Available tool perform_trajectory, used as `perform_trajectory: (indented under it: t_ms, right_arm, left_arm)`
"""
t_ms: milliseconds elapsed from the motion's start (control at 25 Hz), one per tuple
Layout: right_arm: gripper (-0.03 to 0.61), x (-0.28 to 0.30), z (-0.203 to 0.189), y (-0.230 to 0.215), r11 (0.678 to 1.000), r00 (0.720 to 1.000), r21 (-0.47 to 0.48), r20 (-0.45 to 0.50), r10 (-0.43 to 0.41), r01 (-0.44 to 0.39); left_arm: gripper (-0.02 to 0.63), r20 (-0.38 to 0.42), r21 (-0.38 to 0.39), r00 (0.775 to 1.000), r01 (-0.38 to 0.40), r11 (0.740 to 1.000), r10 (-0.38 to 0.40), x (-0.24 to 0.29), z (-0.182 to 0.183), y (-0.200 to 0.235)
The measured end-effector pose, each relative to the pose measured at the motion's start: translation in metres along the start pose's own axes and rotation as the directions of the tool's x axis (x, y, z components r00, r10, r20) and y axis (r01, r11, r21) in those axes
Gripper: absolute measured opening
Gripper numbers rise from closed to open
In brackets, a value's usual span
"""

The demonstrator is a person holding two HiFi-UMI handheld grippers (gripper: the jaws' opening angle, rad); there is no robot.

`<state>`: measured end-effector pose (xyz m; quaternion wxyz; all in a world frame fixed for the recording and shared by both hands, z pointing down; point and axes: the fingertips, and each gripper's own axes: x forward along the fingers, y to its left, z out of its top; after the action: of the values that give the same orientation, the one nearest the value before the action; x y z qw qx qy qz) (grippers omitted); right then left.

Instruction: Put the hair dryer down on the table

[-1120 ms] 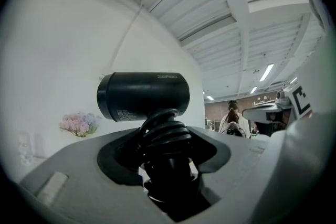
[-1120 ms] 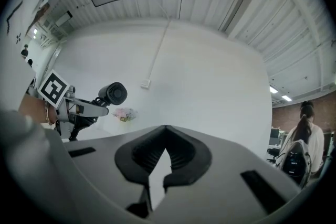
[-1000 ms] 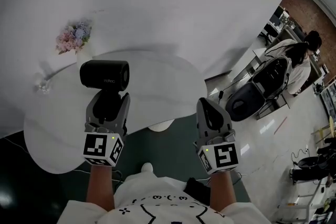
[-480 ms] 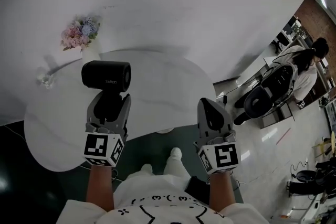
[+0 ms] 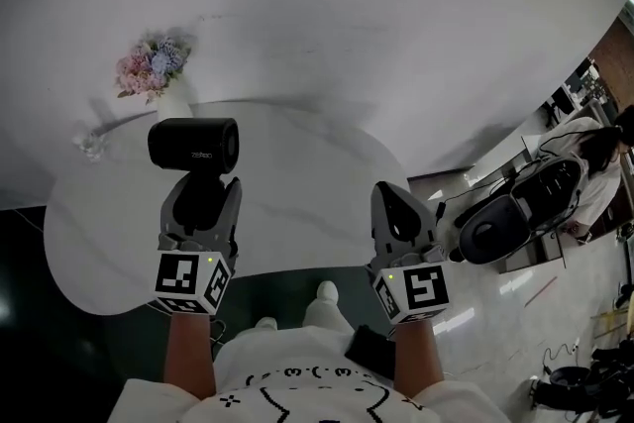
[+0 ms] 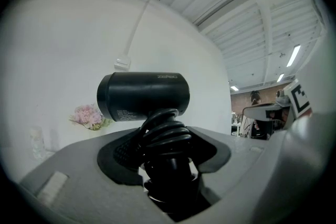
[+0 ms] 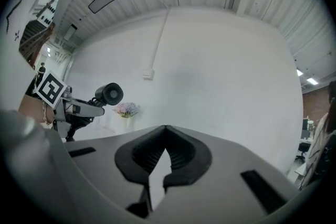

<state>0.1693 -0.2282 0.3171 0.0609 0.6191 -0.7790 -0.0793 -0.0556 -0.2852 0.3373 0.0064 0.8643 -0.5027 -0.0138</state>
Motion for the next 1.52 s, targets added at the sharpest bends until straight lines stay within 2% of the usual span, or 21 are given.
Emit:
perform_trajectory:
  t_ms: [320,600,1040,1200,1520]
  right_arm:
    - [-0.005,0.041,-0.029,-0.064,0.997,0.997,0.026,-0.017,0.078,-0.078]
    - [-0.003,0.077,-0.054,-0.102,0.985,0.986,0.045,-0.022,0.166,-0.164]
    - [-0.003,0.103,-0.087,-0.141,0.970,0.971,0.067,-0.039,0.237,-0.234]
    - [-0.005,0.107,-0.099,-0.147,0.968,0.970,0.084,-0.050,0.240,-0.235]
    - [-0.005,0.120,-0.114,-0.133,0.962,0.962,0.110,-0.086,0.259,-0.250]
  left_arm:
    - [0.250,-0.041,-0.001,0.996,-0.085,0.996,0.085,0.052,-0.020,-0.028]
    - [0.250,-0.091,0.005,0.986,-0.140,0.990,0.140,0.095,-0.045,-0.052]
    - [0.250,-0.207,0.014,0.969,-0.133,0.991,0.133,0.153,-0.098,-0.090]
    - [0.250,-0.256,-0.012,0.961,-0.115,0.993,0.108,0.161,-0.122,-0.097]
    - [0.250,-0.376,-0.041,0.925,-0.082,0.996,0.061,0.177,-0.164,-0.098]
